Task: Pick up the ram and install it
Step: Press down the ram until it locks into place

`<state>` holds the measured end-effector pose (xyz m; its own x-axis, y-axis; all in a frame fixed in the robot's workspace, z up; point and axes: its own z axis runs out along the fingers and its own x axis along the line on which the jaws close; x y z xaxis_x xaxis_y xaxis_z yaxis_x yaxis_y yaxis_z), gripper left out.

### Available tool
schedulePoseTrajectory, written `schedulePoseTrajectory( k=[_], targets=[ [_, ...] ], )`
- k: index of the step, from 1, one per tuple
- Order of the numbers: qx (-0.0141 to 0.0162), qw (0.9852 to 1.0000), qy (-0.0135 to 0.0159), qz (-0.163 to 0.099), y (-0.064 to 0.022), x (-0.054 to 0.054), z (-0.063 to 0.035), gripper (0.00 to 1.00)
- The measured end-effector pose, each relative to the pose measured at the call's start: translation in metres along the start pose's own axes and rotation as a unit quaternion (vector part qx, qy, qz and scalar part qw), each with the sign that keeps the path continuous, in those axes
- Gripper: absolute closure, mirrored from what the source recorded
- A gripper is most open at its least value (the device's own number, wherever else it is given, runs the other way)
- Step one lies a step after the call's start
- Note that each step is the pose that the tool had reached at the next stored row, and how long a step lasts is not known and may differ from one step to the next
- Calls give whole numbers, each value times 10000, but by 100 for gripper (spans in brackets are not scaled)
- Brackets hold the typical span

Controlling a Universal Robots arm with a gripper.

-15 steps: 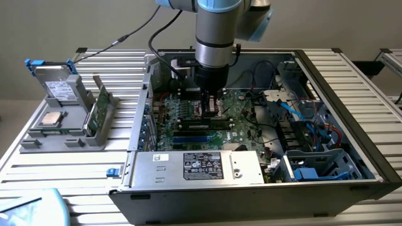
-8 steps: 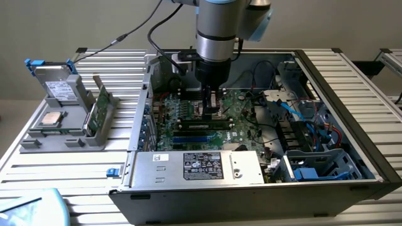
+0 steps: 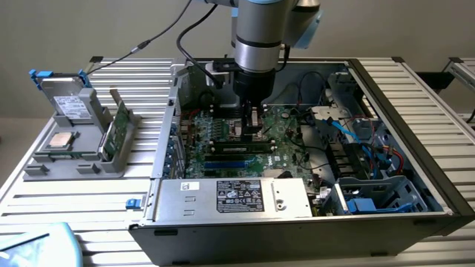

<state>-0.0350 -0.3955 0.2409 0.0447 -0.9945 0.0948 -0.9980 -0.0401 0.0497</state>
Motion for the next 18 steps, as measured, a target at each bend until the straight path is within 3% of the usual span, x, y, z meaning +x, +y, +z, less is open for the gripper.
schedulePoseTrajectory(
  k=[11,15,18],
  targets=[
    [0,10000,0,6,0,0,0,89],
    [-30,9995,-16,315,0,0,0,89],
    [-55,9983,-28,573,0,0,0,89]
  ],
)
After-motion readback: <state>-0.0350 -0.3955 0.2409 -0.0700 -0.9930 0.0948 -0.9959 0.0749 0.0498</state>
